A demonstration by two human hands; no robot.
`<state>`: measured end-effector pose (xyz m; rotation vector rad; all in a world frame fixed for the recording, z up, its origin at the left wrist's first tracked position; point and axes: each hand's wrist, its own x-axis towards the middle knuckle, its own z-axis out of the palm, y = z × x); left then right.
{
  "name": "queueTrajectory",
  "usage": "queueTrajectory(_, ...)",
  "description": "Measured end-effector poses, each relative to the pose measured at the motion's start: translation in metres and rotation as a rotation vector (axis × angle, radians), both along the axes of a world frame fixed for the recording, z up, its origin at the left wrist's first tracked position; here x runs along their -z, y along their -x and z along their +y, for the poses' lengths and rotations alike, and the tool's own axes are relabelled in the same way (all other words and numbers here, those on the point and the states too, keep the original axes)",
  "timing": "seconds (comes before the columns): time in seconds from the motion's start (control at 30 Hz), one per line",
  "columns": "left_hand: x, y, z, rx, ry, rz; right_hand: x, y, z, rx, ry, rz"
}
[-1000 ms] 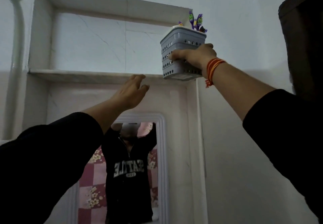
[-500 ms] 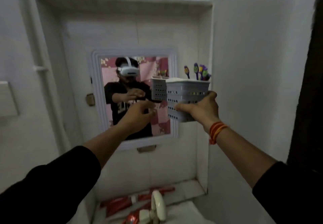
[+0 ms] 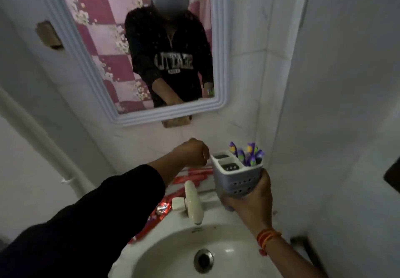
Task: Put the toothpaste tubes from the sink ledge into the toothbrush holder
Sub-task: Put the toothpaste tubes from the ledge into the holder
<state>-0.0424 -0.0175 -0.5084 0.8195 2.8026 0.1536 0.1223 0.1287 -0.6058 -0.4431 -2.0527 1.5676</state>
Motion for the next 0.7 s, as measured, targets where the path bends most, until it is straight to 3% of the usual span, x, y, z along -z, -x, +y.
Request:
queueTrajectory(0.1, 0.044, 0.026, 0.015, 0.01, 0.165, -0.047, 0.043, 0.004, -0.002, -0.02, 0.077, -0.051)
queueTrajectory(0.33, 0.108, 0.068, 0.033, 0.125, 0.298, -0.035, 0.098, 0.013, -0.008, -0.055, 0.146, -0.097)
queueTrajectory(0.6, 0.134, 0.093, 0.055, 0.327, 0.43, 0.034, 0.12, 0.016, -0.011, -0.09, 0.182, -0.135)
queueTrajectory(0.7, 0.132, 0.097, 0.062, 0.367, 0.457, 0.044, 0.122, 0.015, -0.011, -0.115, 0.109, -0.124)
